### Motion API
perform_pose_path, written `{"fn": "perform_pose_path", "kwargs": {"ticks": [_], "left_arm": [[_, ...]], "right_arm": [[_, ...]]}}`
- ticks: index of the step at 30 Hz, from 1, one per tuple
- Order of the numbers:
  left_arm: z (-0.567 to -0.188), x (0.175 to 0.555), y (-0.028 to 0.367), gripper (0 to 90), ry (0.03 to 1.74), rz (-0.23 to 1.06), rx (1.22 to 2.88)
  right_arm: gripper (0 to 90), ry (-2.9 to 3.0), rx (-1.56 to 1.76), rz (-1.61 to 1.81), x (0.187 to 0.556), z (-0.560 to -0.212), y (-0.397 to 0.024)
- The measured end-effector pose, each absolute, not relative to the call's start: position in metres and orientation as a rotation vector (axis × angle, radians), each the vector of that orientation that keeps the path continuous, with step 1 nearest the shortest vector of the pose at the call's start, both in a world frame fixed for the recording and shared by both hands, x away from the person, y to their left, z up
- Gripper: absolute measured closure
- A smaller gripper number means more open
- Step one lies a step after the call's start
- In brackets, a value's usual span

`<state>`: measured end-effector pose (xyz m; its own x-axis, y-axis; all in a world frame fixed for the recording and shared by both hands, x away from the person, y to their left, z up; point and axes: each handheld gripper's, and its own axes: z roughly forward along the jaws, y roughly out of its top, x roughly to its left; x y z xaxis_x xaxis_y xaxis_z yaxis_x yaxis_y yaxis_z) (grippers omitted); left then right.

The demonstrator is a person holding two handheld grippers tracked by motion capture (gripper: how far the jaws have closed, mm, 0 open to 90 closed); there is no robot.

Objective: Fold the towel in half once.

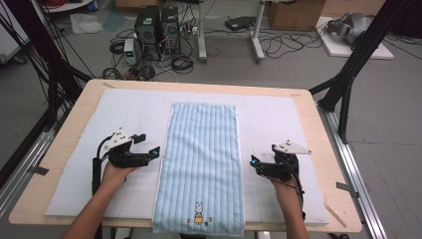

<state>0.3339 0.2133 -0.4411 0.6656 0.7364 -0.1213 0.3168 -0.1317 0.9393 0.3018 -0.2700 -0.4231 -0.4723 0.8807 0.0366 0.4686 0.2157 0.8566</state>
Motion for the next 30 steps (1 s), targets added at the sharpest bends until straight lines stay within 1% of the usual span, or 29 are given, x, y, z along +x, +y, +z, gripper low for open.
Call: {"fn": "perform_pose_path", "kwargs": {"ticks": [12,18,22,30], "left_arm": [[-0.442,0.336,0.215,19.0,0.891,0.437,1.708],[-0.435,0.340,0.214,19.0,0.894,0.429,1.704],[-0.428,0.350,0.215,18.9,0.928,0.420,1.670],[-0.408,0.383,0.207,18.8,0.948,0.422,1.705]], "right_arm": [[11.1,2.036,1.265,1.176,0.303,-0.425,-0.270],[11.1,2.045,1.252,1.175,0.303,-0.425,-0.270],[11.1,2.058,1.254,1.176,0.303,-0.426,-0.269],[11.1,2.067,1.252,1.184,0.304,-0.426,-0.268]]}}
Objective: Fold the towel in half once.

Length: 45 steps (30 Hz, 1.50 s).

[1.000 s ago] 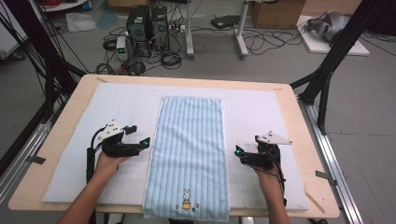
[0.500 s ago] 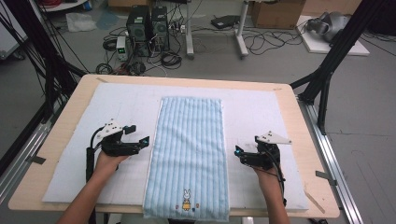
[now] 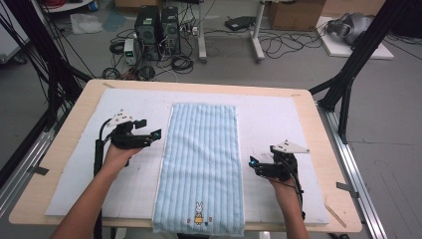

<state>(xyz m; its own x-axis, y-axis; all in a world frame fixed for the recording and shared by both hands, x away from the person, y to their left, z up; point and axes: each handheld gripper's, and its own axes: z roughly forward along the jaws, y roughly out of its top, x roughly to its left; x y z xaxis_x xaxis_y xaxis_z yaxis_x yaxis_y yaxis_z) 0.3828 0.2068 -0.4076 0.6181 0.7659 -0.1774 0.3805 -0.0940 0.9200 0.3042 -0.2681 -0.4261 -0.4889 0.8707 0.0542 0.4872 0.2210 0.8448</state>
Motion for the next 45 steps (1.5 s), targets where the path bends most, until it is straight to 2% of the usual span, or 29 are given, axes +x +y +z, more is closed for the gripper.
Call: {"fn": "perform_pose_path", "kwargs": {"ticks": [9,18,25,30,37,42,44,45], "left_arm": [[-0.400,0.412,0.190,20.7,0.957,0.416,1.743],[-0.413,0.441,0.176,22.2,1.042,0.425,1.808],[-0.439,0.454,0.171,32.1,1.125,0.394,1.868],[-0.443,0.458,0.159,43.4,1.073,0.405,1.937],[-0.446,0.461,0.137,52.3,1.002,0.459,2.081],[-0.446,0.461,0.137,56.4,1.024,0.459,2.067],[-0.446,0.461,0.138,60.1,1.022,0.448,2.066],[-0.446,0.460,0.139,65.3,1.020,0.442,2.062]], "right_arm": [[11.1,2.072,1.261,1.195,0.305,-0.427,-0.268],[11.1,2.067,1.268,1.203,0.305,-0.427,-0.269],[11.1,2.073,1.270,1.202,0.306,-0.428,-0.269],[11.1,2.072,1.278,1.200,0.307,-0.430,-0.270],[11.1,2.072,1.283,1.199,0.307,-0.430,-0.270],[11.1,2.072,1.289,1.200,0.307,-0.431,-0.271],[11.1,2.073,1.288,1.200,0.307,-0.431,-0.271],[11.1,2.074,1.285,1.197,0.307,-0.431,-0.271]]}}
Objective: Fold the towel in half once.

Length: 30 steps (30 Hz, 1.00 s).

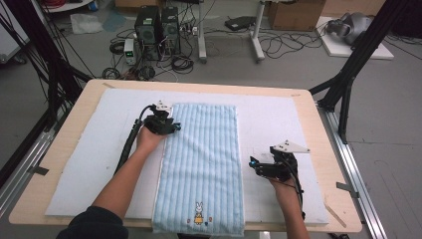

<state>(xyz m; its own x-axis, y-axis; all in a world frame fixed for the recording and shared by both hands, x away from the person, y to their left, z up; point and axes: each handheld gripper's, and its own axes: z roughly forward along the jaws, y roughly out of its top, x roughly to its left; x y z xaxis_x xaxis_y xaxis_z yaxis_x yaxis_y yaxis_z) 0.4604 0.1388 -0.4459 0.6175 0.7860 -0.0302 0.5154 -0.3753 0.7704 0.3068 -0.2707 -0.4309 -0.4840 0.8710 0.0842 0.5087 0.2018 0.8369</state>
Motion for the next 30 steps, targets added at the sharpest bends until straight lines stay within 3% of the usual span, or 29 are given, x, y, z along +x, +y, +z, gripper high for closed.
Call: {"fn": "perform_pose_path", "kwargs": {"ticks": [3,5,14,21,30], "left_arm": [[-0.446,0.461,0.141,81.9,1.006,0.402,2.055],[-0.446,0.460,0.140,85.3,1.004,0.408,2.056],[-0.442,0.461,0.146,85.9,1.030,0.363,1.973],[-0.441,0.460,0.147,85.8,1.036,0.343,1.959],[-0.442,0.459,0.149,85.6,1.059,0.318,1.934]], "right_arm": [[11.1,2.078,1.285,1.193,0.307,-0.431,-0.270],[11.1,2.083,1.287,1.196,0.308,-0.432,-0.270],[11.1,2.108,1.286,1.249,0.334,-0.425,-0.256],[12.6,2.162,1.326,1.211,0.376,-0.423,-0.243],[43.6,2.210,1.332,1.172,0.416,-0.431,-0.224]]}}
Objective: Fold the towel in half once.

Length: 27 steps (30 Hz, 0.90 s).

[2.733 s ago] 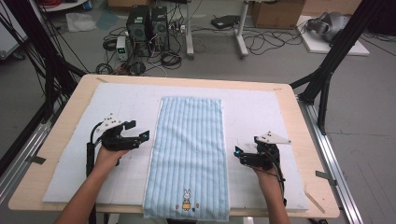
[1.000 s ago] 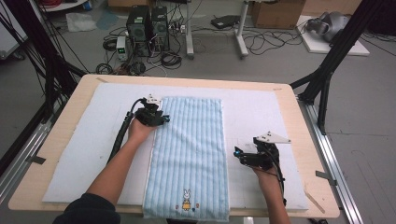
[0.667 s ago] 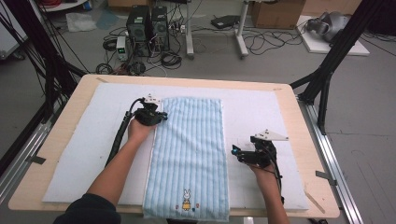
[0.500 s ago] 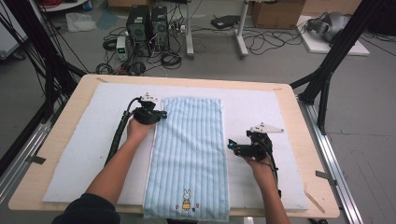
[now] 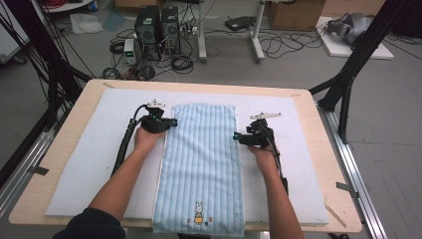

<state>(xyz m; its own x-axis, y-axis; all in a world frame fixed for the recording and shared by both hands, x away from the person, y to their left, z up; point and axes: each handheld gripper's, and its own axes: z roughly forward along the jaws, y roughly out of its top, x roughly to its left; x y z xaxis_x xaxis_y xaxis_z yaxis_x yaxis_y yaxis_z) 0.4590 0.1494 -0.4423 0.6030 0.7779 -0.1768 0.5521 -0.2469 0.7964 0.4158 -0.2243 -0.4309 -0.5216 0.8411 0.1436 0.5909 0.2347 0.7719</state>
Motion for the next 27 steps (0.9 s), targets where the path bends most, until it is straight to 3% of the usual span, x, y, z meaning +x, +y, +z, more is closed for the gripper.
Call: {"fn": "perform_pose_path", "kwargs": {"ticks": [3,11,20,27], "left_arm": [[-0.443,0.459,0.149,85.2,1.084,0.303,1.917],[-0.446,0.460,0.149,84.6,1.090,0.296,1.916],[-0.451,0.458,0.149,83.8,1.102,0.287,1.921],[-0.444,0.459,0.151,84.6,1.113,0.319,1.849]], "right_arm": [[50.1,2.185,1.362,1.149,0.424,-0.432,-0.218],[55.5,2.226,1.373,0.992,0.448,-0.436,-0.190],[84.3,2.254,1.364,0.945,0.451,-0.440,-0.182],[86.7,2.240,1.365,0.970,0.452,-0.440,-0.183]]}}
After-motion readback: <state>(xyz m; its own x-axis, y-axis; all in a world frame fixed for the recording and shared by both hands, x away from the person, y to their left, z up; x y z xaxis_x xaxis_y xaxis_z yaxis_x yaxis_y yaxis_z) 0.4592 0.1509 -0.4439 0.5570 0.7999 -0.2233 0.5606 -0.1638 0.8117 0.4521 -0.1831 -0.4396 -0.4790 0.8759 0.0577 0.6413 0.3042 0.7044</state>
